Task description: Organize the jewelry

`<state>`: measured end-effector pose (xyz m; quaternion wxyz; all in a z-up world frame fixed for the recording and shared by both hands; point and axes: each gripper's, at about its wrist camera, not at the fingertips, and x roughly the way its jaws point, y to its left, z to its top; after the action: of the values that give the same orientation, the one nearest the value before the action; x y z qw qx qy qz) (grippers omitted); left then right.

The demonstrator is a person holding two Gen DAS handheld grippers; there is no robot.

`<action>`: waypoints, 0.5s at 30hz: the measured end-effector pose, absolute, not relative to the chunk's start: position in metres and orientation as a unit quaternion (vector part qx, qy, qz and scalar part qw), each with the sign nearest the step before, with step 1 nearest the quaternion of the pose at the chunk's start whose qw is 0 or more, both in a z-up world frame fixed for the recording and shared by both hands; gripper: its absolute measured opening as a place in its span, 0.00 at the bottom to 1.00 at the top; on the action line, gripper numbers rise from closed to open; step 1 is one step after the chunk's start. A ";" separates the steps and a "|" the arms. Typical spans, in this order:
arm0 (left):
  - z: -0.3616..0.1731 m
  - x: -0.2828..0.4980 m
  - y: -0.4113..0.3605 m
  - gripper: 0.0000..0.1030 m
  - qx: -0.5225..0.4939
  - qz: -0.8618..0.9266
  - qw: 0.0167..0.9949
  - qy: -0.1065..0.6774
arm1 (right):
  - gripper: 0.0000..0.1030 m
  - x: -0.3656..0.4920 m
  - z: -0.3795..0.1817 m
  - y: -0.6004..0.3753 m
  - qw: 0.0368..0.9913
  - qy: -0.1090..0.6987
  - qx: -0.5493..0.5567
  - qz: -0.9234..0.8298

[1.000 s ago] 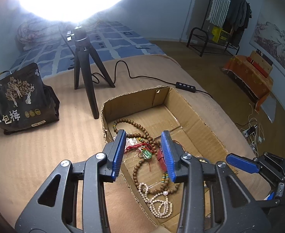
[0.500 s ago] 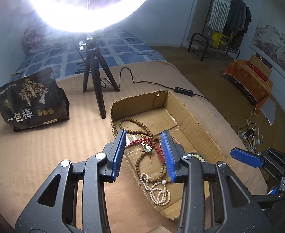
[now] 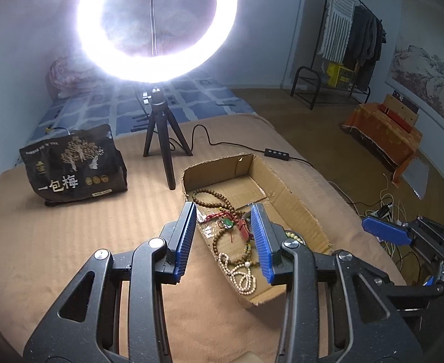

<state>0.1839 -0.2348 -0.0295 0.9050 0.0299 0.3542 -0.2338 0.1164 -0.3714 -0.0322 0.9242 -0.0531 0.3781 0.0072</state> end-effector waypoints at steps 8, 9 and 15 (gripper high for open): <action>-0.012 0.150 -0.218 0.37 0.034 -0.235 0.912 0.334 | 0.51 0.092 -0.022 -0.365 0.930 0.363 -0.055 0.002; -0.011 0.145 -0.214 0.37 0.034 -0.234 0.913 0.332 | 0.51 0.089 -0.021 -0.363 0.931 0.362 -0.056 0.002; -0.008 0.120 -0.196 0.37 0.032 -0.231 0.917 0.325 | 0.52 0.077 -0.020 -0.354 0.933 0.355 -0.058 0.001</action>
<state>0.1199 -0.1957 -0.0075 0.9166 0.0321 0.3248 -0.2308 0.0770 -0.3544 -0.0198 0.9329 -0.0581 0.3555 0.0006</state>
